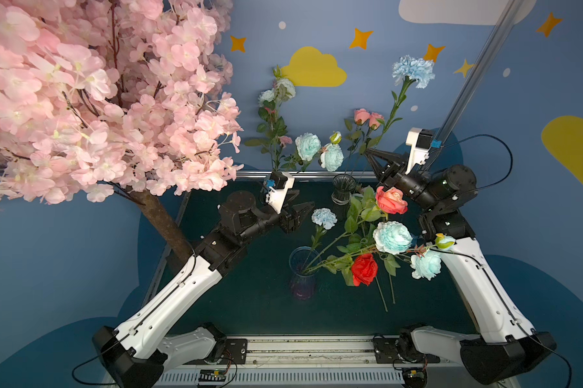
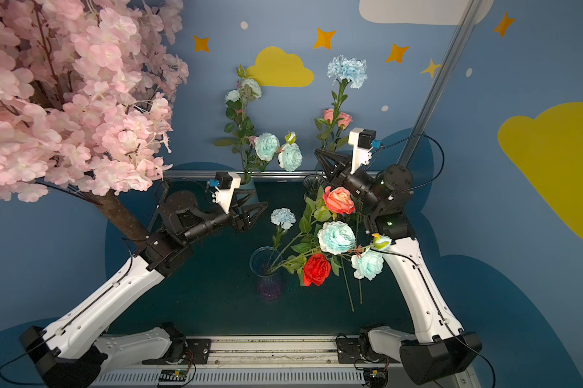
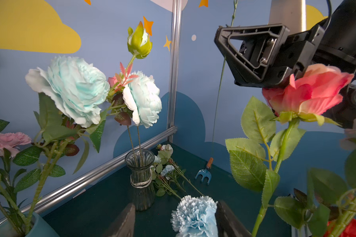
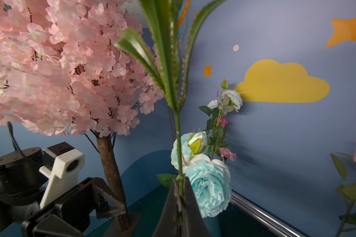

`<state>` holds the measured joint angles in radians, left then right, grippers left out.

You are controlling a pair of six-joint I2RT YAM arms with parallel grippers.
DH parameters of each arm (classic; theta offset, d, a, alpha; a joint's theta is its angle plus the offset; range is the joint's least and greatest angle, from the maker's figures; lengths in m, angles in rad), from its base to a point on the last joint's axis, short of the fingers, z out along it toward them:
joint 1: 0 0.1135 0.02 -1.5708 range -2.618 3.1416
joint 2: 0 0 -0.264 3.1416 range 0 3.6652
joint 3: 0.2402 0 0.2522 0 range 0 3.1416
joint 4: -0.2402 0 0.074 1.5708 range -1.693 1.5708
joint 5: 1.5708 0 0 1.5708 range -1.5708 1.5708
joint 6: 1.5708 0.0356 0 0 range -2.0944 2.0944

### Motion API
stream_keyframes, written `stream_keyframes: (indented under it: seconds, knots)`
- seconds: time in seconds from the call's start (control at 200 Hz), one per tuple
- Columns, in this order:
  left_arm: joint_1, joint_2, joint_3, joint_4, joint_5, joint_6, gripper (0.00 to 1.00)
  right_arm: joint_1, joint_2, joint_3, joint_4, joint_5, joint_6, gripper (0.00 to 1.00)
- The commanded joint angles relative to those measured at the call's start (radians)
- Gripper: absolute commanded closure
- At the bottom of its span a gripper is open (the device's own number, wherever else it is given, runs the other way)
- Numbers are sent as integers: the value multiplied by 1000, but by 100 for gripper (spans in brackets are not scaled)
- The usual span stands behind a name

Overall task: Pick out blue flowers from the vase
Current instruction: Pick up the flower from the vase.

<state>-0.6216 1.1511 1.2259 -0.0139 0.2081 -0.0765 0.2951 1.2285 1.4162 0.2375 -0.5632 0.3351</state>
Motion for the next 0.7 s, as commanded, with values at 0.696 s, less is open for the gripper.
stream_keyframes:
  seconds: [0.696]
  knots:
    - [3, 2, 1, 19, 13, 1, 38, 113, -48, -128, -281, 66, -265, 100]
